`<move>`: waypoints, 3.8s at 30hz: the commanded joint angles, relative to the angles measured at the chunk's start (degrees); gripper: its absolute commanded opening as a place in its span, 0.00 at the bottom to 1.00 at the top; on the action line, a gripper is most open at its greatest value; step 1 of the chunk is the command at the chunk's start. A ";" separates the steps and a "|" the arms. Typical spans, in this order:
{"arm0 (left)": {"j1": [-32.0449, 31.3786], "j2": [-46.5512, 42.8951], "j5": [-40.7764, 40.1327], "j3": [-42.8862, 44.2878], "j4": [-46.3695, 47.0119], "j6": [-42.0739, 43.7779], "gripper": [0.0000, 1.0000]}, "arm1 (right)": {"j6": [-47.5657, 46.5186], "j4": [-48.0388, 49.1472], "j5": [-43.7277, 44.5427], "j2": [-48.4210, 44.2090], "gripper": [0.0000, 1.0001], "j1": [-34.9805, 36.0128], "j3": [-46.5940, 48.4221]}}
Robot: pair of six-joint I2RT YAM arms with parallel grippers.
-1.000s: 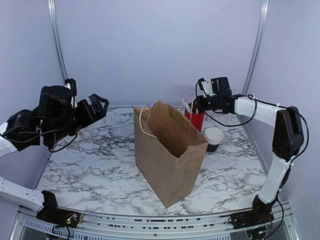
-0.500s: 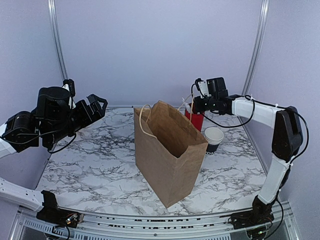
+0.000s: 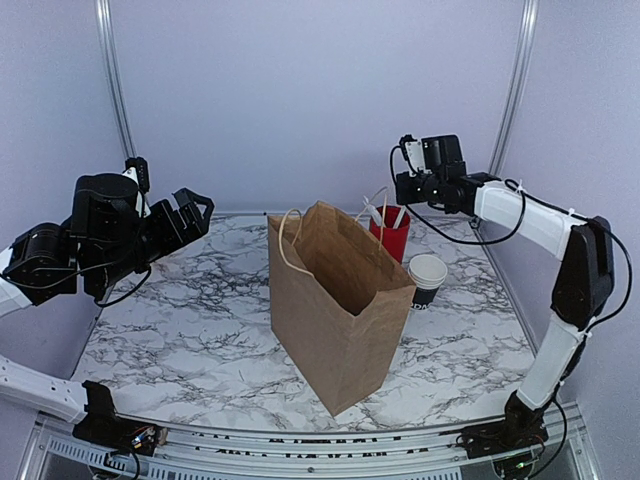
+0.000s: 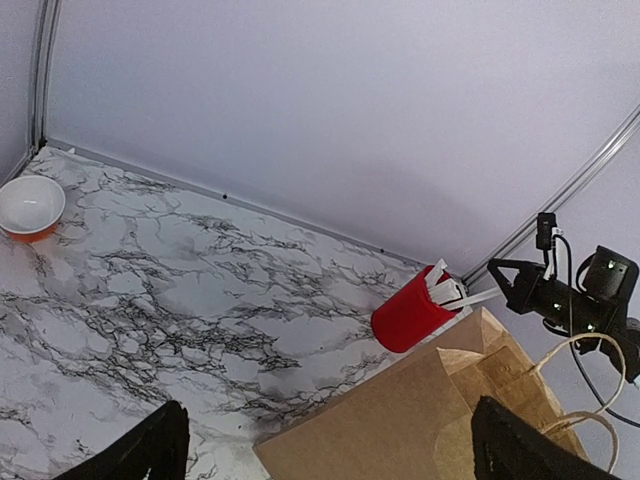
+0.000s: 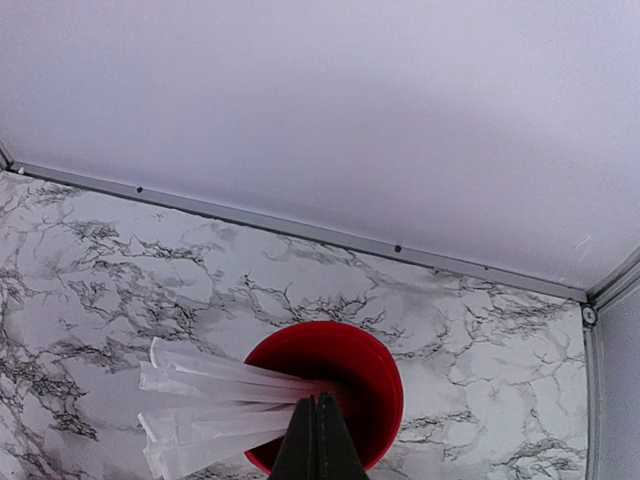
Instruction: Pack the takeout coffee
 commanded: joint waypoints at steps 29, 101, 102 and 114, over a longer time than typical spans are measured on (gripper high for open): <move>0.77 -0.61 -0.28 -1.43 3.52 1.54 0.99 | 0.70 -0.05 4.58 -18.49 0.00 1.73 2.24; 1.67 1.36 2.75 -4.56 7.66 1.37 0.99 | 16.48 7.60 -26.86 -27.79 0.00 21.08 0.24; 1.69 1.37 2.82 -4.55 7.71 1.37 0.99 | 16.03 7.03 -26.29 -27.40 0.00 21.75 0.30; 1.91 0.25 2.70 -5.97 8.01 1.15 0.99 | 14.36 3.47 -23.03 -25.47 0.44 22.76 1.70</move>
